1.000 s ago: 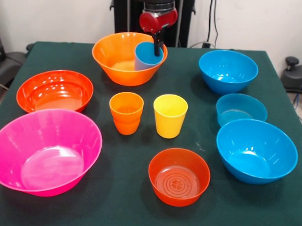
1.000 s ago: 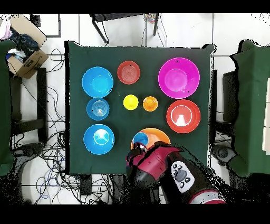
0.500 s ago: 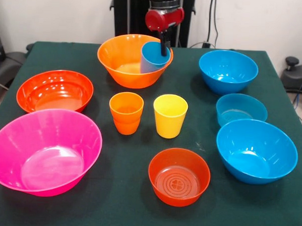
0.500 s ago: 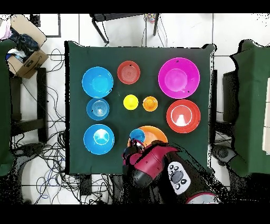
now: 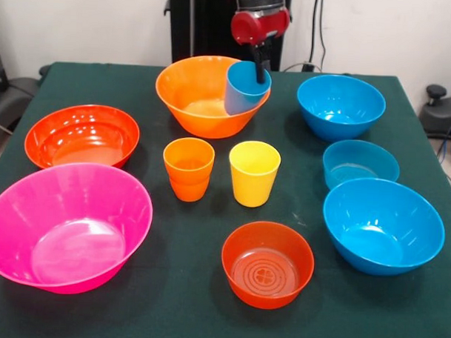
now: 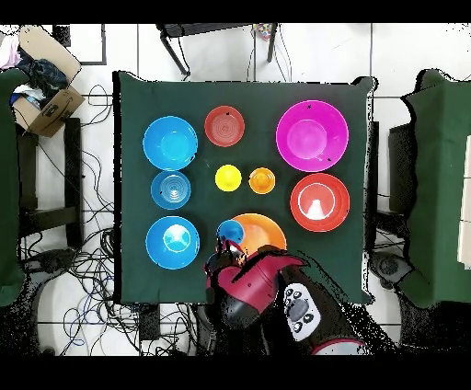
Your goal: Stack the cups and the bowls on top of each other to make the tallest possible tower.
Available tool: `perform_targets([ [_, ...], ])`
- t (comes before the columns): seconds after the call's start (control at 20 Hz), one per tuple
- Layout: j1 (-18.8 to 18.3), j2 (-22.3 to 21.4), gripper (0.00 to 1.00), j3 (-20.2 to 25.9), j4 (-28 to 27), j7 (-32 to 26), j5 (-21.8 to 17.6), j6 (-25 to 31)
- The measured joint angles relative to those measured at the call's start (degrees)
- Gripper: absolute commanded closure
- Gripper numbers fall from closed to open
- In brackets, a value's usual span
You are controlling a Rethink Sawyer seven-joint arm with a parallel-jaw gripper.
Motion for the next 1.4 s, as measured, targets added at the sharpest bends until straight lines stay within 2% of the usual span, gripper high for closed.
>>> perform_targets([
  [0.35,0.7,0.0,1.00,-1.8,0.0,0.0,1.3,-3.1],
  [1.4,0.9,5.3,1.00,-9.3,-1.5,0.0,1.4,-3.2],
])
